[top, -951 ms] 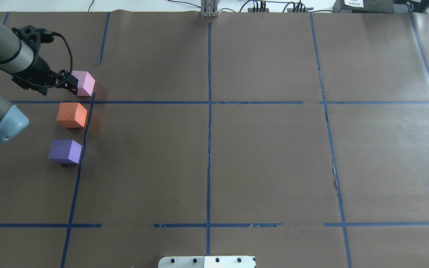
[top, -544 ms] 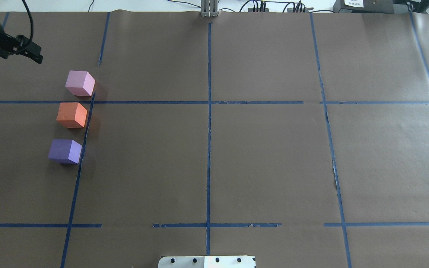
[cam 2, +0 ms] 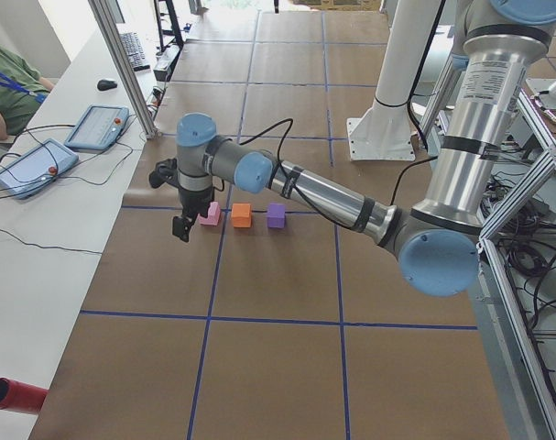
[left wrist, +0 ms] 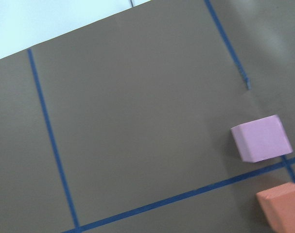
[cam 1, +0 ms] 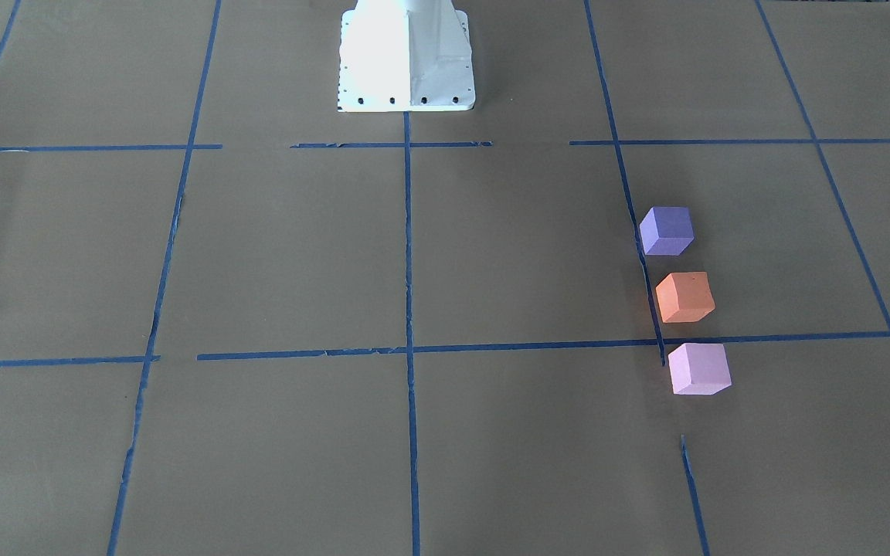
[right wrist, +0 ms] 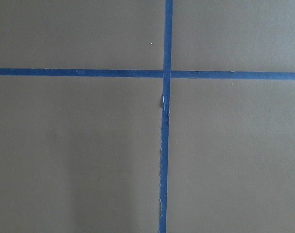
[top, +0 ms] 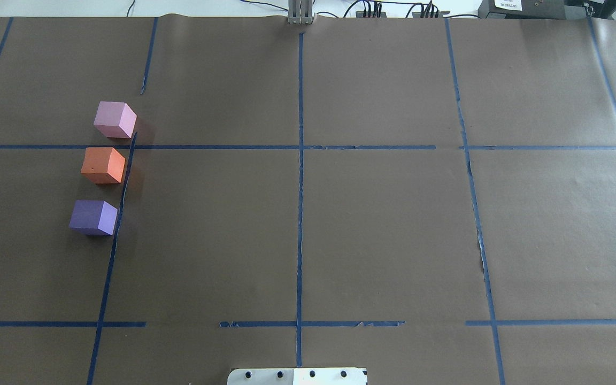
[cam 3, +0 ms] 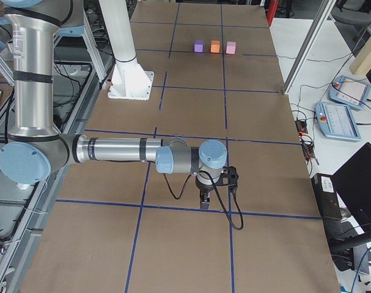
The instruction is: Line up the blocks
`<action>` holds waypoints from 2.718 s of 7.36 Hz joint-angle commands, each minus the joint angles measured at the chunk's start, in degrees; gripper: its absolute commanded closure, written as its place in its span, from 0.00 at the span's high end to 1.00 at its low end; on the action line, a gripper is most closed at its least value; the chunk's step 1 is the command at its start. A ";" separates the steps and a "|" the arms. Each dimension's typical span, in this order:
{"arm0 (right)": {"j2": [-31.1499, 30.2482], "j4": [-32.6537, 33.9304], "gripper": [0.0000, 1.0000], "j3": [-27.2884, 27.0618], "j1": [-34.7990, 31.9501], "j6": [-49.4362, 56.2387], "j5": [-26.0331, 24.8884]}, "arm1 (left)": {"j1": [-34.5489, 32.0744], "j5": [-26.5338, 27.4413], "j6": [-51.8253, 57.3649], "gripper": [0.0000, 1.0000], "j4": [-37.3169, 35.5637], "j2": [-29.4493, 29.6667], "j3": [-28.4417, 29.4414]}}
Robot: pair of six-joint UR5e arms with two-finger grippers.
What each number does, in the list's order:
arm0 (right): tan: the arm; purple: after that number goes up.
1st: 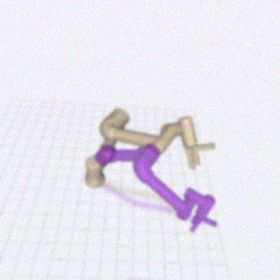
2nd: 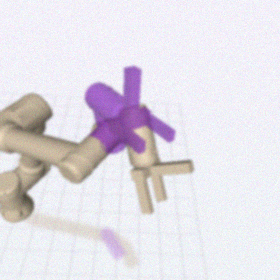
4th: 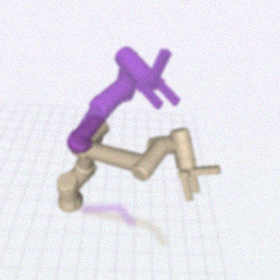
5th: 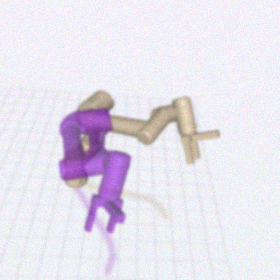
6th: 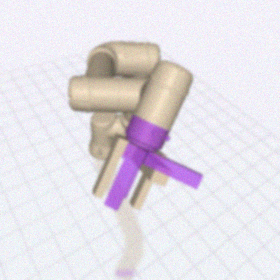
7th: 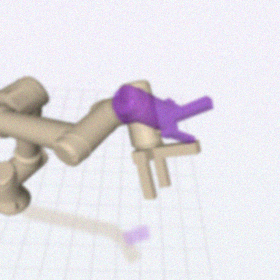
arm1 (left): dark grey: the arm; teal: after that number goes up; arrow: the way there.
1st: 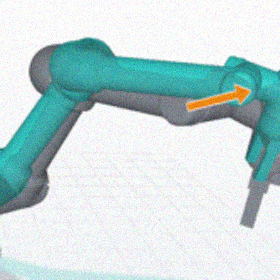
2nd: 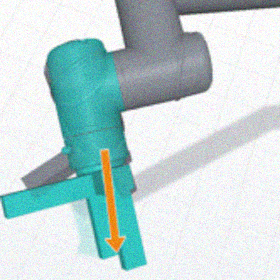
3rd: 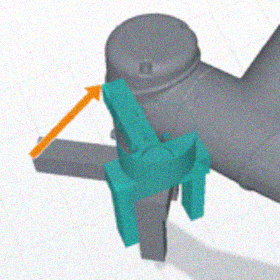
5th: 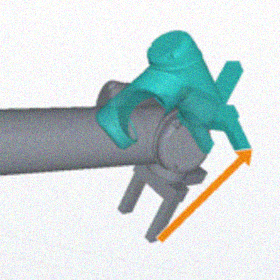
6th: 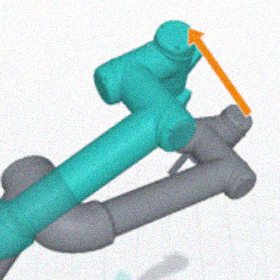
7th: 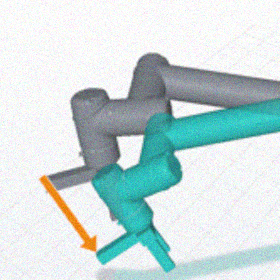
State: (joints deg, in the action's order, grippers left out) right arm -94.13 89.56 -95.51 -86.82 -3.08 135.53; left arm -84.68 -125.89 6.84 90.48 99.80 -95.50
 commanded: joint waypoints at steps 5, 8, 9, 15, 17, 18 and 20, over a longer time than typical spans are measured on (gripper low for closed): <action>-0.09 0.00 1.00 -0.03 -0.02 0.00 0.00 | -3.48 -7.33 6.44 1.00 -0.57 -5.76 9.89; 0.00 0.00 1.00 -0.03 -0.02 0.00 0.00 | -3.48 -7.52 5.04 1.00 -0.66 -5.67 9.72; 0.00 0.00 1.00 -0.03 -0.02 0.00 0.00 | -3.56 -7.52 0.33 1.00 -0.66 -5.67 9.72; 0.00 0.00 1.00 -0.03 -0.02 0.00 0.00 | -4.18 -7.26 -3.59 1.00 -0.57 -5.67 9.45; 0.00 0.00 1.00 -0.03 -0.02 0.00 0.00 | -4.79 -7.17 -3.50 1.00 -0.57 -5.58 9.45; 0.00 0.00 1.00 -0.03 -0.02 0.00 0.00 | -4.80 -7.17 -3.50 1.00 -0.57 -5.58 9.45; 0.00 0.00 1.00 -0.03 -0.02 0.00 0.00 | -4.80 -7.08 -3.50 1.00 -0.57 -5.49 9.28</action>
State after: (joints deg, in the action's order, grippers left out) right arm -94.13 89.56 -95.54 -86.83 -3.08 135.53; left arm -89.45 -133.01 3.34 89.91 94.27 -86.13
